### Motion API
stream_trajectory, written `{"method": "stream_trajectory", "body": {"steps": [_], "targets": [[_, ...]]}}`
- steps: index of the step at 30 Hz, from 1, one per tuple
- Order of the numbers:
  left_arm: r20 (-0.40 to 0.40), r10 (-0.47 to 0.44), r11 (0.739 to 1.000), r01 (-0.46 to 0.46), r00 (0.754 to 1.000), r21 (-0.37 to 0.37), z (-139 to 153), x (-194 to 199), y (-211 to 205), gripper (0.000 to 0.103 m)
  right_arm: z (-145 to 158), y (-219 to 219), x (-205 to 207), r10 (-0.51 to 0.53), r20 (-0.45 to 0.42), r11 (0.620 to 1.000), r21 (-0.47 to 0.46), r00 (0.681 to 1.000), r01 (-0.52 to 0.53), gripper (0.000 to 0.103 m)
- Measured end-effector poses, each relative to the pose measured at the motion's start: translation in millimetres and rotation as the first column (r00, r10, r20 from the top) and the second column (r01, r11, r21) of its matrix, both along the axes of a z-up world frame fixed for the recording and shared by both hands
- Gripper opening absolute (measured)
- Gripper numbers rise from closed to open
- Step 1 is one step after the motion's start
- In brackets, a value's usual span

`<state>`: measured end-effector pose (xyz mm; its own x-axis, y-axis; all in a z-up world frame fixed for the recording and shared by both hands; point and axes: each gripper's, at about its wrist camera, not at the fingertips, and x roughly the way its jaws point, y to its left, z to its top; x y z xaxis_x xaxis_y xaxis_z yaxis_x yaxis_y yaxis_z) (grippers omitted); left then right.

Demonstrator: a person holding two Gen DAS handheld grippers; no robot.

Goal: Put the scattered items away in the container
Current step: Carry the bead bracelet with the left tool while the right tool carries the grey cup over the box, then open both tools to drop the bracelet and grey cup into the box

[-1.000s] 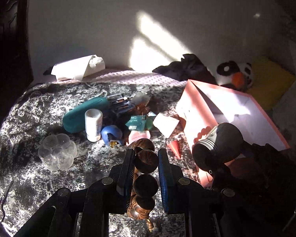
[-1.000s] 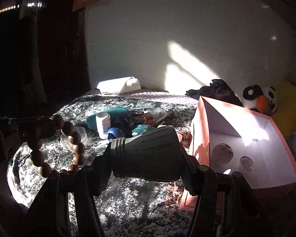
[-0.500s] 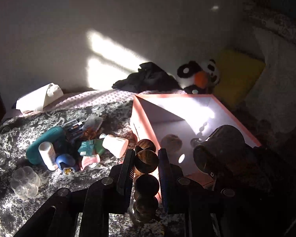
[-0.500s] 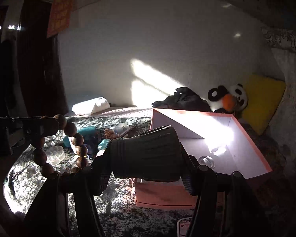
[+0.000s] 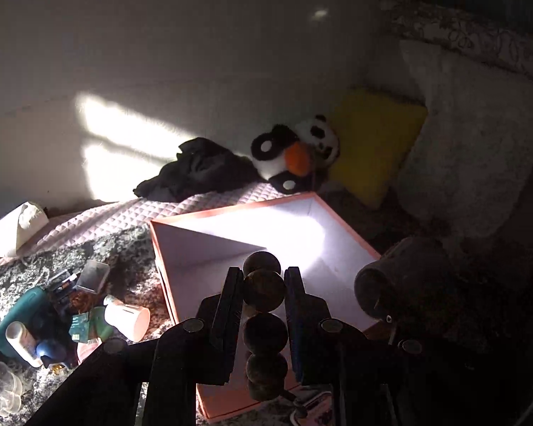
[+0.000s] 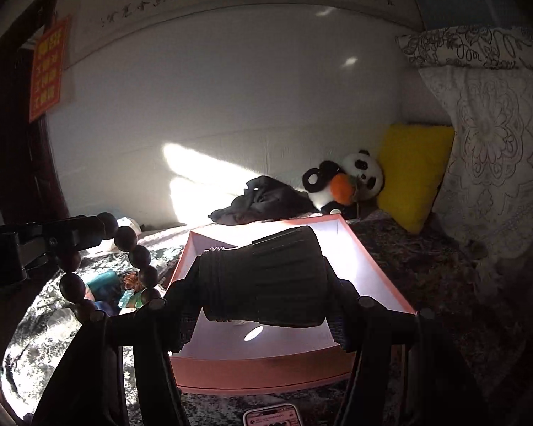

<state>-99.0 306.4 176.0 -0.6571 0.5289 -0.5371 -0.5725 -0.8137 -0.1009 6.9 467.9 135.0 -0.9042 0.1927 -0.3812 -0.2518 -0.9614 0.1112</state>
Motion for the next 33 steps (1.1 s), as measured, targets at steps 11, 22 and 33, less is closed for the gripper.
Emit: {"method": "stream_trajectory", "body": {"steps": [11,22,33], "targets": [[0.019,0.000,1.000,0.000,1.000,-0.001,-10,-51,44,0.018,-12,59,-34,-0.108,0.024,0.994,-0.002,0.994,0.108,0.062],[0.082,0.052,0.996,-0.045,0.995,-0.082,-54,-114,73,0.018,-34,94,-96,-0.139,0.099,0.990,0.016,0.985,0.138,0.062],[0.152,0.069,0.991,-0.050,0.986,-0.126,-85,-142,90,0.066,-52,96,-139,-0.107,0.161,0.994,0.027,0.981,0.104,0.064]]}}
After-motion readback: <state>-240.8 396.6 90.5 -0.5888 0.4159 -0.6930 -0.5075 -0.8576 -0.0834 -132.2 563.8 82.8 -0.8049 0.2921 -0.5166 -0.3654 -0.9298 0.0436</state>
